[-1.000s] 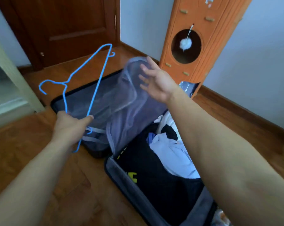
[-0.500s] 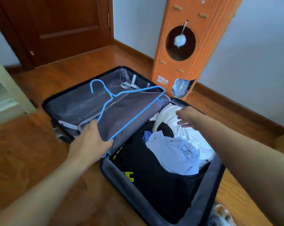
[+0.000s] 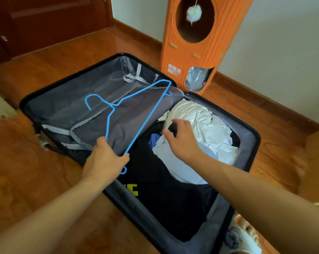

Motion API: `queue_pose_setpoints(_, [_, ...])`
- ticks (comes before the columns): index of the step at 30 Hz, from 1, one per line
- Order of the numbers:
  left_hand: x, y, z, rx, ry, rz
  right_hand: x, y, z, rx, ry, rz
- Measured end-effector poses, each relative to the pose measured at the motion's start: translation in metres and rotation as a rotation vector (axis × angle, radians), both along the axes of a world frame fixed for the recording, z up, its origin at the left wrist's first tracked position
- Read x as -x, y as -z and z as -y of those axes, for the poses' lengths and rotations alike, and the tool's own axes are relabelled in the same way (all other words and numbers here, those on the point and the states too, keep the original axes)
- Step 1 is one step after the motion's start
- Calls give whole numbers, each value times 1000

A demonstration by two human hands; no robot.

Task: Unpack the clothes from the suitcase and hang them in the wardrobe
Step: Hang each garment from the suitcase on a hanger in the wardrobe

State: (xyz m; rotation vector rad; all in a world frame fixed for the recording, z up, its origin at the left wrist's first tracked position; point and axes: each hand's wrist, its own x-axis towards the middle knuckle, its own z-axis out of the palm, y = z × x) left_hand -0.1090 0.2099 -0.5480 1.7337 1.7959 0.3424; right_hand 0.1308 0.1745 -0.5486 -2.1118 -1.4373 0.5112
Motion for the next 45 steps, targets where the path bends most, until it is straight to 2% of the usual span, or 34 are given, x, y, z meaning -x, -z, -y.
queue_pose_setpoints(2, [-11, -7, 3, -71, 180, -82, -13, -19, -13, -220, -85, 402])
queue_pose_setpoints(3, [-15, -11, 6, -116, 303, -143, -23, -29, -17, -248, -138, 524])
queue_pose_setpoints(4, [-19, -15, 11, -178, 431, -210, -33, -39, -20, -211, -178, 547])
queue_pose_setpoints(7, [-27, -17, 32, -344, 678, -327, -47, -55, -17, -27, -311, 339])
queue_pose_setpoints(10, [-31, -6, 41, -339, 683, -338, -41, -74, -8, 257, -333, -134])
queue_pose_setpoints(11, [-32, -2, 41, -343, 675, -341, -42, -74, -10, 287, -306, -223])
queue_pose_setpoints(13, [-33, 3, 37, -432, 647, -303, -46, -77, -23, 193, -209, -118])
queue_pose_setpoints(16, [-38, 13, 32, -621, 597, -235, -73, -71, -40, 67, 157, 144])
queue_pose_setpoints(19, [-36, 47, 33, -554, 914, -213, -106, -60, -41, 86, 471, 100])
queue_pose_setpoints(21, [-33, 71, 40, -436, 1107, -349, -115, -56, -43, 86, 480, 13])
queue_pose_setpoints(24, [-46, 81, 47, -423, 1157, -525, -112, -60, -61, 41, 402, -23])
queue_pose_setpoints(27, [-64, 81, 43, -452, 1085, -516, -103, -64, -93, -1, 326, -111])
queue_pose_setpoints(29, [-64, 79, 44, -324, 976, -510, -96, -70, -103, -34, 332, -206])
queue_pose_setpoints(32, [-52, 70, 62, -95, 872, -620, -97, -80, -79, -6, 383, -292])
queue_pose_setpoints(35, [-53, 21, 66, 74, 868, -647, -125, -102, -28, 65, 432, -349])
queue_pose_setpoints(37, [-65, -41, 49, 152, 749, -598, -153, -138, 8, 132, 456, -360])
queue_pose_setpoints(39, [-74, -103, 28, 83, 630, -413, -179, -182, 47, 186, 498, -380])
queue_pose_setpoints(42, [-94, -212, -5, 204, 355, -76, -206, -243, 104, 231, 602, -397])
queue_pose_setpoints(45, [-107, -303, -27, 269, 154, 141, -215, -299, 139, 244, 709, -457])
